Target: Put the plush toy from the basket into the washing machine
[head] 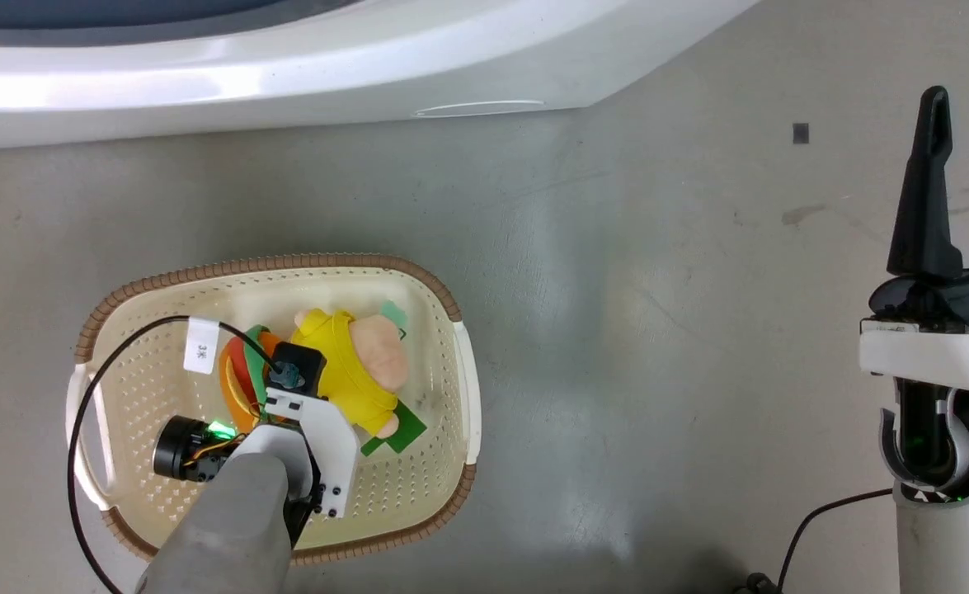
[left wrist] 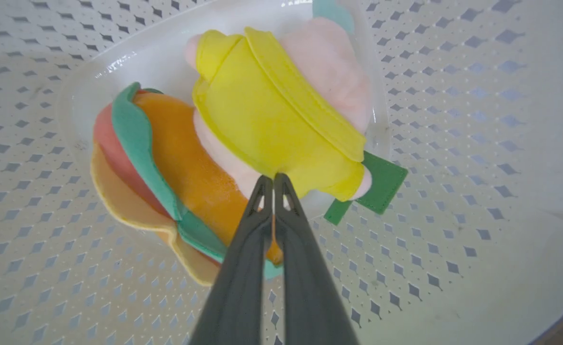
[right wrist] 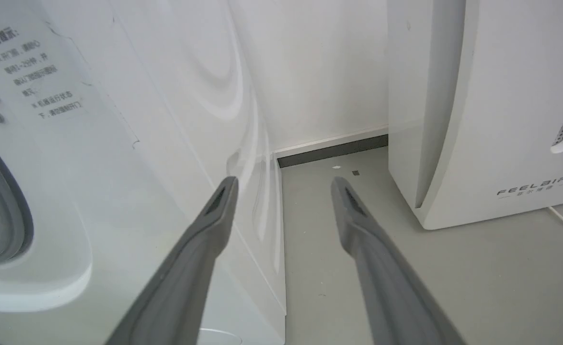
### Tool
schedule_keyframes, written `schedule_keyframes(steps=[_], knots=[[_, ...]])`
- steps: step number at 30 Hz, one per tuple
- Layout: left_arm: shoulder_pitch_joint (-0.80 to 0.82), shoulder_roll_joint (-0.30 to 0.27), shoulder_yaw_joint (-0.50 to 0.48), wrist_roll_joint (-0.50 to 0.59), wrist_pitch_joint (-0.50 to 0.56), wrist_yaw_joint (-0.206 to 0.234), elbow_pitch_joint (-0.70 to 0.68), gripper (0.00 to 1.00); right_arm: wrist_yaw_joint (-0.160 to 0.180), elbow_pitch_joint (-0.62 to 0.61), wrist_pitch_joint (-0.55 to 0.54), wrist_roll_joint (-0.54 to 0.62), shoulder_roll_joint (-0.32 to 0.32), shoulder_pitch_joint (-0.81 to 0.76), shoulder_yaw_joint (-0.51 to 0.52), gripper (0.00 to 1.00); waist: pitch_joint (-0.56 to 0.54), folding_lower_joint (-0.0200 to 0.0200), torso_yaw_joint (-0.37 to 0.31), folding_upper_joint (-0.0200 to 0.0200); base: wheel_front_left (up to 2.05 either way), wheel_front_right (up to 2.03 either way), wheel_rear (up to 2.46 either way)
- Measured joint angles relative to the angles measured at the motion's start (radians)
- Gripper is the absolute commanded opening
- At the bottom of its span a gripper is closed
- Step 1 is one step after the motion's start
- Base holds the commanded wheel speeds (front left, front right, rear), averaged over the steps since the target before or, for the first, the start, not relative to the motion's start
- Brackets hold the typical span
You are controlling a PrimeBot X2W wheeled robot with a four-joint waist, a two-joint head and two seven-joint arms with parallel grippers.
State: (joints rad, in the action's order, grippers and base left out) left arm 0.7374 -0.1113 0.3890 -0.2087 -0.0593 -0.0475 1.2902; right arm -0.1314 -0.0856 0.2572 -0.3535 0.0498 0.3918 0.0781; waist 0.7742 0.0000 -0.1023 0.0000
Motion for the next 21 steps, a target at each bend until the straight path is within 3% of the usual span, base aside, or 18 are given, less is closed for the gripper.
schedule_keyframes(steps=[10,21], knots=[[-0.026,-0.004,0.022,-0.007,-0.110,-0.031,0.001,0.00,0.000,0.029,0.000,-0.018,0.000,-0.027,0.009,1.00,-0.059,0.0000,0.005,0.0000,0.00,0.00,0.00],[-0.111,0.023,0.048,-0.024,-0.184,-0.057,0.000,0.00,0.000,0.064,0.000,0.010,0.000,-0.120,0.031,1.00,-0.208,0.0000,0.054,0.0000,0.00,0.00,0.00]])
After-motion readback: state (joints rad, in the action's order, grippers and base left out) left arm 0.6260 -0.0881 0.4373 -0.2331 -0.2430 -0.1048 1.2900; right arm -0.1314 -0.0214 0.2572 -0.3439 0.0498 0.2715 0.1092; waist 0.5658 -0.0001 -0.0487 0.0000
